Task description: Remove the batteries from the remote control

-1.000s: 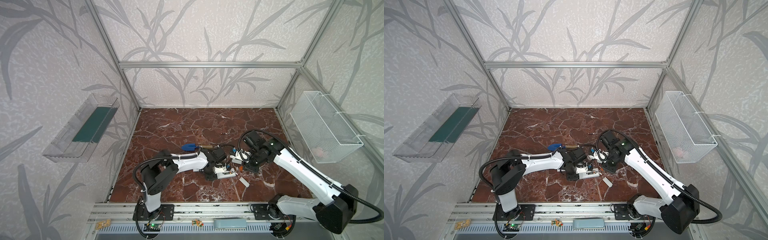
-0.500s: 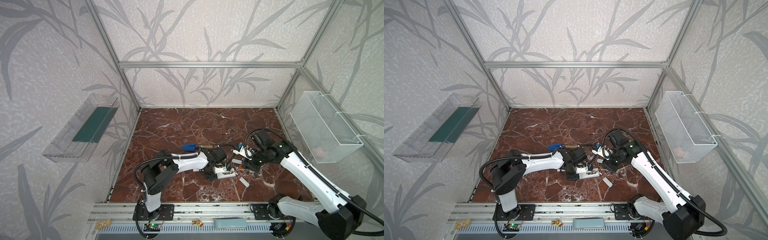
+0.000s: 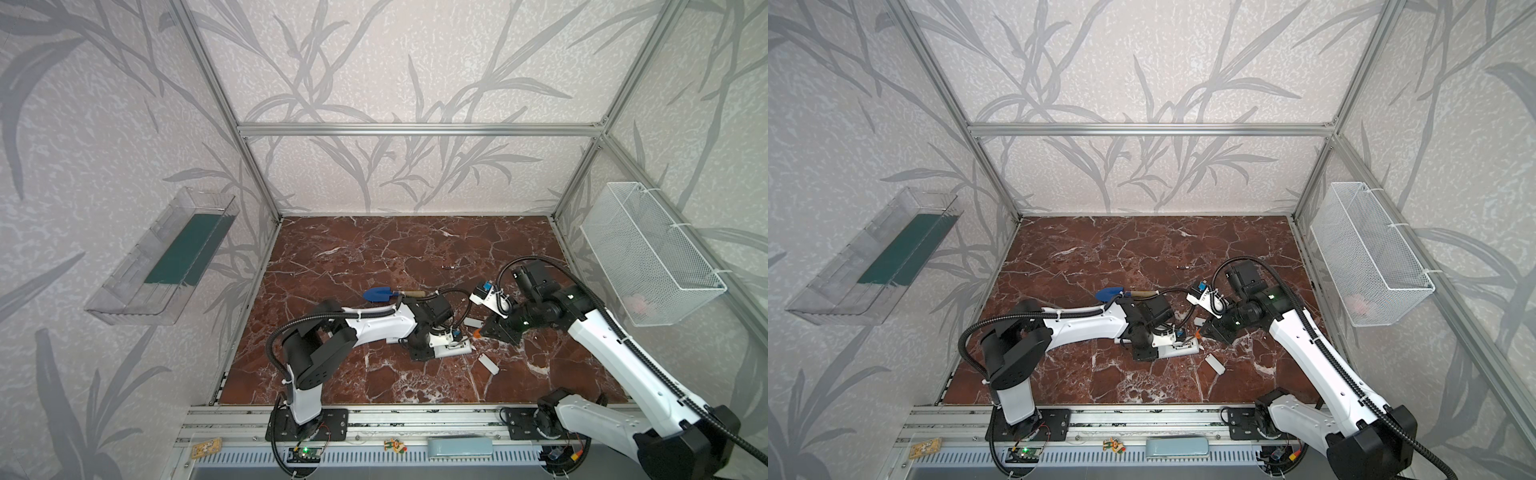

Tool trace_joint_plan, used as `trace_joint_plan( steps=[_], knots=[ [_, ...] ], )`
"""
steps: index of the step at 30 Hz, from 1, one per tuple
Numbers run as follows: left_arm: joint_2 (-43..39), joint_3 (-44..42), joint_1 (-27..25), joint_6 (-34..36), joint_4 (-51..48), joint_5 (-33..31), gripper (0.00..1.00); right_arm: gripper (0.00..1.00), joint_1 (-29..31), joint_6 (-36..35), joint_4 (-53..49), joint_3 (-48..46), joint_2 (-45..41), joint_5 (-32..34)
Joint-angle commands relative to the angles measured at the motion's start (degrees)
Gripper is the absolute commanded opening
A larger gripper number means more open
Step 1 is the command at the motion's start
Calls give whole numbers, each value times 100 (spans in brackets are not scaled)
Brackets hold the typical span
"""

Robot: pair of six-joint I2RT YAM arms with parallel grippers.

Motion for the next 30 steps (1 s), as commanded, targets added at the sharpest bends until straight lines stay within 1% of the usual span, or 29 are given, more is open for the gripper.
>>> trace_joint_plan(
  steps=[1, 7, 13, 16, 21, 25, 27, 30],
  knots=[
    [456, -168, -73, 96, -141, 10, 8, 0, -9, 112, 58, 91, 10, 67],
    [469, -136, -55, 72, -201, 221, 8, 0, -11, 89, -42, 97, -22, 305],
    [554, 132, 23, 74, -645, 753, 7, 0, -9, 102, -84, 151, -5, 448],
    [664, 398, 113, 40, -1060, 1258, 7, 0, -11, 112, -158, 254, 6, 653],
    [915, 968, 261, -6, -2086, 2384, 6, 0, -49, 71, -229, 455, -59, 904],
    [1096, 1374, 278, -36, -2921, 2981, 5, 0, -71, 51, -194, 452, -32, 946],
    [1137, 1488, 349, 4, -3213, 3510, 5, 0, -80, 51, -154, 435, -23, 928],
    [1186, 1517, 515, -51, -3387, 4202, 5, 0, -89, 36, -120, 423, -15, 900]
  ],
)
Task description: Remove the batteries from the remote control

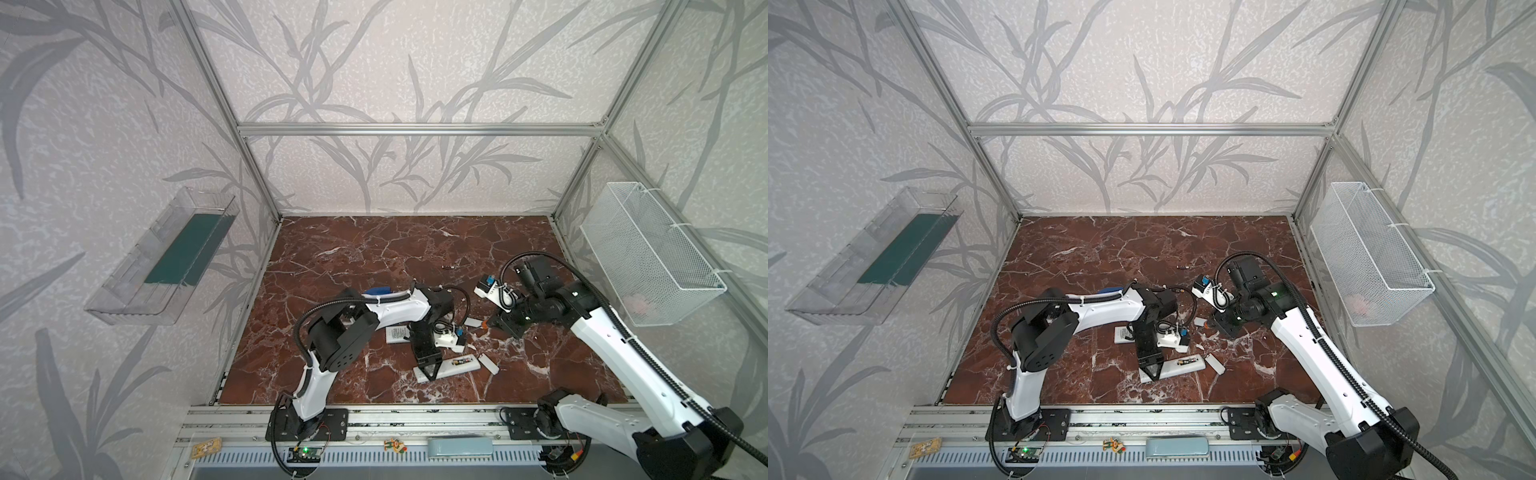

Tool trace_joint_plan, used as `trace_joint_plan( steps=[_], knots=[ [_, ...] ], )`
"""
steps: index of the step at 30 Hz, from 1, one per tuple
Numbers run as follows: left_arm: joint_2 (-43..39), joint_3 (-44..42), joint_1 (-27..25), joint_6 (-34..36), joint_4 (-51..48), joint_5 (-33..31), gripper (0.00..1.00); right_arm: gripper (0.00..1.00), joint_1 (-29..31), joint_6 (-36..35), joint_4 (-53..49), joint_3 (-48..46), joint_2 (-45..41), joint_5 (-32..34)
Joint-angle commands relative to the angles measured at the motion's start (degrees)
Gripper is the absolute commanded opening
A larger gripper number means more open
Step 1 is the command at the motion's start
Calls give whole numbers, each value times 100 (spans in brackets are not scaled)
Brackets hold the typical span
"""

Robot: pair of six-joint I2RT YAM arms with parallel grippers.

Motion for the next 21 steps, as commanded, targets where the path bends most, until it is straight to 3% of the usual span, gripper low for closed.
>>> trace_joint_plan(
  steps=[1, 6, 17, 19, 21],
  knots=[
    [87, 127, 193, 4, -857, 1252, 5, 0, -24, -29, -30, 110, -20, -6],
    [316, 58, 473, -191, -817, 2215, 5, 0, -24, -47, -35, 103, -17, -17],
    [655, -86, 715, -547, -554, 2002, 5, 0, -24, -83, -35, 88, -23, -4],
    [679, -37, 719, -552, -552, 2057, 5, 0, -27, -91, -27, 83, -20, -21],
    [629, 39, 734, -572, -549, 2496, 5, 0, -31, -91, -29, 96, -15, -39]
  ],
)
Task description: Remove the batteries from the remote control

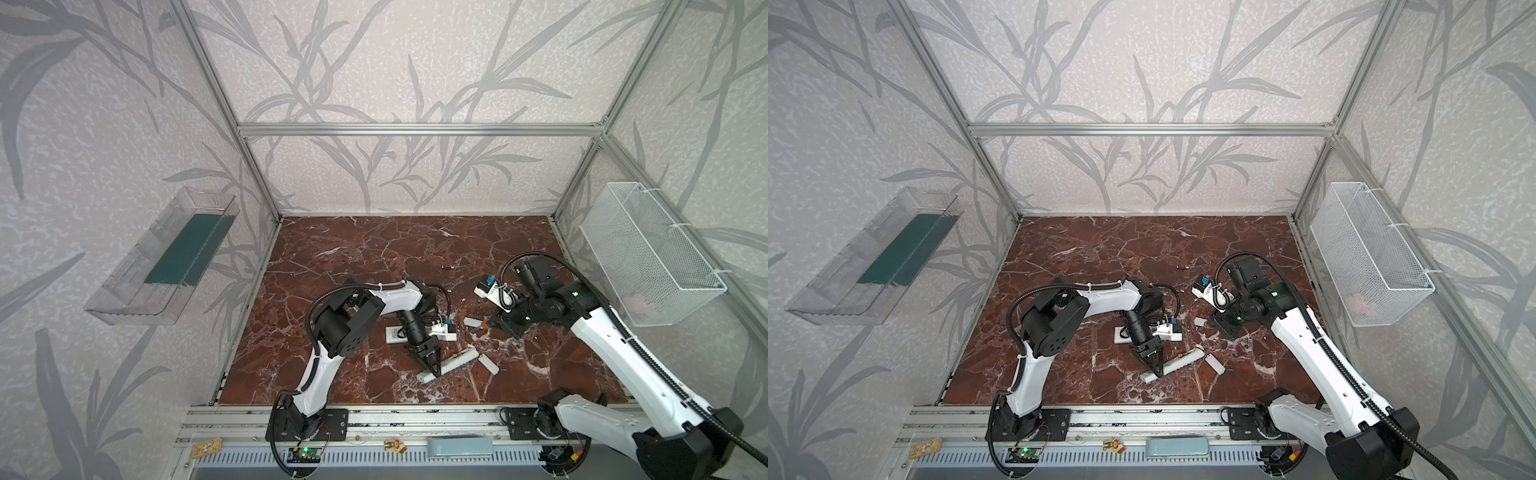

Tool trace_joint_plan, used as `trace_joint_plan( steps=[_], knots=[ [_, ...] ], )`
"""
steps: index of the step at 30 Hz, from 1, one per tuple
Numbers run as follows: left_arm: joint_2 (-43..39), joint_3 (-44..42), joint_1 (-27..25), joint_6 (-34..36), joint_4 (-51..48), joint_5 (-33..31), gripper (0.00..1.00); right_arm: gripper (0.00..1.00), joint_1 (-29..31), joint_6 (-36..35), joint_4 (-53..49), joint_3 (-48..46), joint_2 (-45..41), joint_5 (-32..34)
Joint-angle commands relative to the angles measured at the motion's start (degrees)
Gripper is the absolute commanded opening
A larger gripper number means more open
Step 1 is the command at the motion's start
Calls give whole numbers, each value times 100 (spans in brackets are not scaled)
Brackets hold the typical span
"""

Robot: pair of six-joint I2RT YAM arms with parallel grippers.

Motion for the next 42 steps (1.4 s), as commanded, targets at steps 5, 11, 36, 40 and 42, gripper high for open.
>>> trace_joint_plan(
  steps=[5, 11, 36, 40, 42],
  knots=[
    [-248, 161, 59, -78, -119, 147, 5, 0, -20, -50, -18, 83, -7, -64],
    [-326, 234, 10, -59, -104, -279, 5, 0, -20, -39, -13, 93, -3, -90],
    [-1265, -921, -617, 363, 1676, -5484, 3, 0, -69, 583, 283, -225, -293, -595],
    [-1324, -971, -684, 372, 1747, -5638, 3, 0, -64, 884, 358, -225, -205, -727],
    [-1379, -1011, -692, 355, 1800, -5640, 3, 0, -64, 1160, 360, -234, -124, -800]
  ],
)
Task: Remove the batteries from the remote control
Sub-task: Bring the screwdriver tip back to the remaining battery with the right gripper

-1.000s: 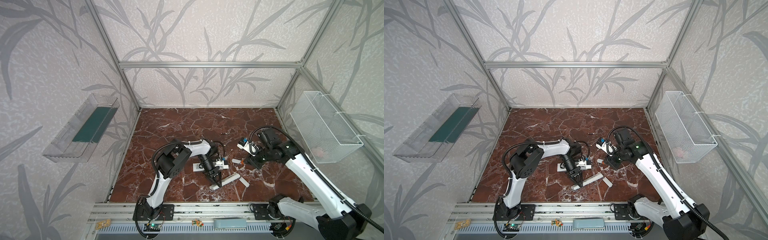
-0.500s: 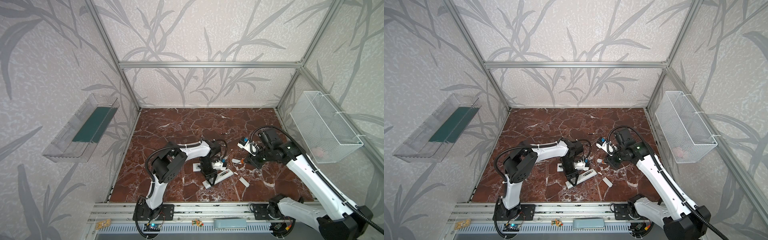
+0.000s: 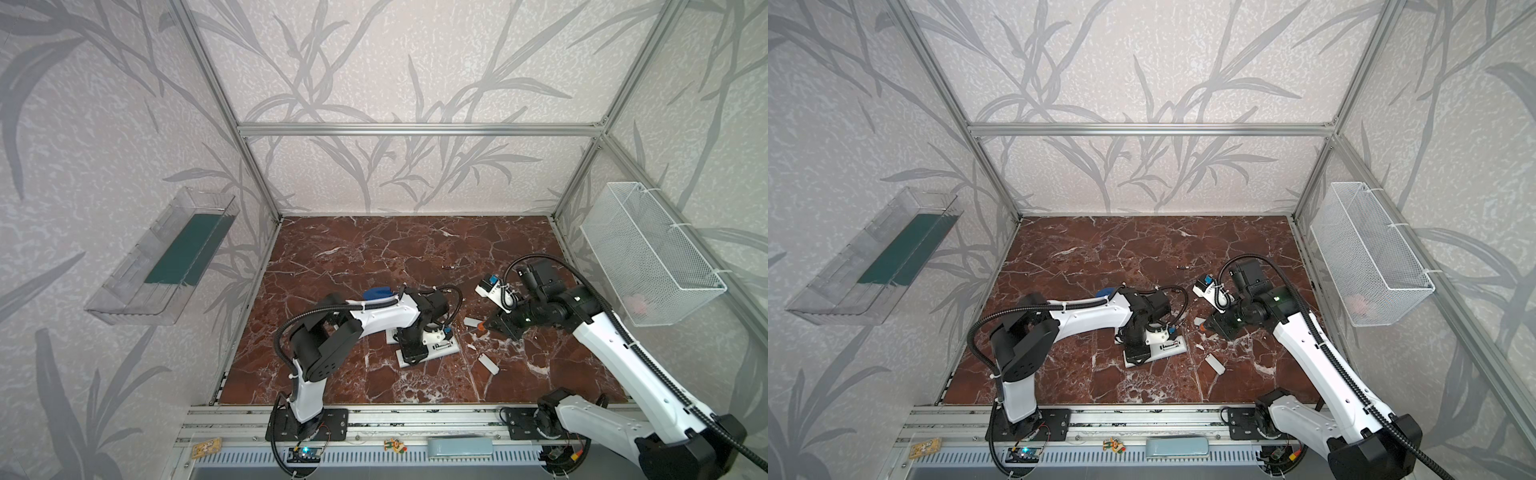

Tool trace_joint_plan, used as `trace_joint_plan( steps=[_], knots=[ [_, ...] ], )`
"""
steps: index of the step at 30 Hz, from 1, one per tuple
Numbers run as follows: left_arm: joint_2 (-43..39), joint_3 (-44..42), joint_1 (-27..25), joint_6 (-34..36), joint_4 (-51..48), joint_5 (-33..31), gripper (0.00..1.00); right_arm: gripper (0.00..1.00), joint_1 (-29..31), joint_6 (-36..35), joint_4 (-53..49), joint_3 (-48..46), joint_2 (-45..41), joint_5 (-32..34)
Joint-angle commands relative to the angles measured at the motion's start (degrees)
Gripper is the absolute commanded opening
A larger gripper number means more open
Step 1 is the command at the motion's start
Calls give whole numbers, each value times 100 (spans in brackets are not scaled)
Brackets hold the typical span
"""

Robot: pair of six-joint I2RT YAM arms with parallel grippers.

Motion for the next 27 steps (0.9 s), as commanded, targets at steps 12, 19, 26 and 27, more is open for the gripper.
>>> trace_joint_plan(
  steps=[12, 19, 26, 27],
  knots=[
    [-98, -285, 17, 129, 468, -500, 3, 0, 6, 1399, -8, 196, -91, 613],
    [-121, -321, 8, 134, 494, -492, 2, 0, 6, 2334, 87, 325, -300, 721],
    [-139, -339, -18, 129, 522, -462, 2, 0, 14, 3505, 25, -121, -699, 825],
    [-143, -347, -20, 129, 530, -458, 2, 0, 23, 3612, 72, -262, -823, 834]
  ],
)
